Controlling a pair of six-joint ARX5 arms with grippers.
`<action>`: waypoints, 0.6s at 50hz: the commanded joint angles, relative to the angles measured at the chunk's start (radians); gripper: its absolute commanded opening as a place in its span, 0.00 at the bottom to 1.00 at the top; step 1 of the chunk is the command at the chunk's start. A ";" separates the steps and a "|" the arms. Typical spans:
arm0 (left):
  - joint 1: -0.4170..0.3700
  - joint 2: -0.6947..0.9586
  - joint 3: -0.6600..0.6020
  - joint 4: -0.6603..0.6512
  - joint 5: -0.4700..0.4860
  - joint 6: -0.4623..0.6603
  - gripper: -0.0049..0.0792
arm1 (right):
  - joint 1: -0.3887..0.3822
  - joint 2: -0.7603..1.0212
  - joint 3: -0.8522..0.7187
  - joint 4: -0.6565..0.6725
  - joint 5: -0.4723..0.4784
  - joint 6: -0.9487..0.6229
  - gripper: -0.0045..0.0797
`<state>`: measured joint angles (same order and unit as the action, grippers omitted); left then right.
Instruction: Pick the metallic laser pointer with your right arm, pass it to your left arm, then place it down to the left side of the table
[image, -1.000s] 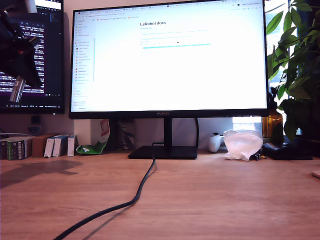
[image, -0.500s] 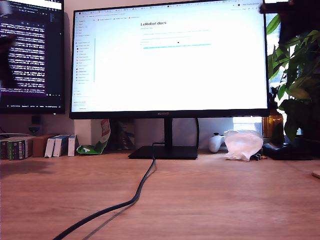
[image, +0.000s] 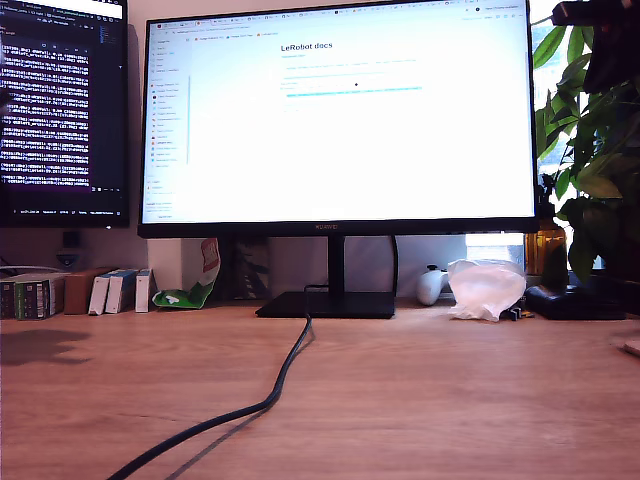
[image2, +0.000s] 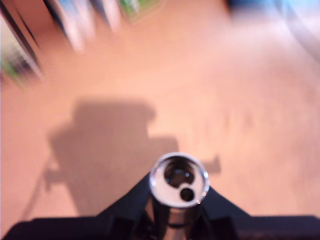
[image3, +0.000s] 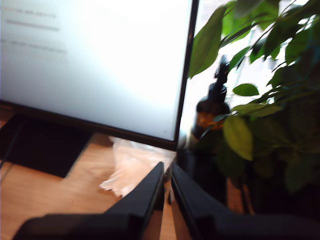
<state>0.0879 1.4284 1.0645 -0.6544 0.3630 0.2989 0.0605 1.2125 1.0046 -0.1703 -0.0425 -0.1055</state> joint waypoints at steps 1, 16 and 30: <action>-0.004 -0.003 -0.006 -0.009 -0.005 0.024 0.03 | 0.004 -0.015 -0.012 0.031 -0.018 0.001 0.04; -0.044 0.166 -0.002 -0.173 -0.121 0.099 0.03 | 0.005 -0.015 -0.012 0.060 -0.109 -0.002 0.04; -0.121 0.347 0.077 -0.300 -0.264 0.114 0.03 | 0.005 -0.015 -0.012 0.059 -0.175 -0.002 0.04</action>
<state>-0.0338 1.7508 1.1172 -0.9432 0.1032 0.4046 0.0605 1.2079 1.0046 -0.1200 -0.2047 -0.1059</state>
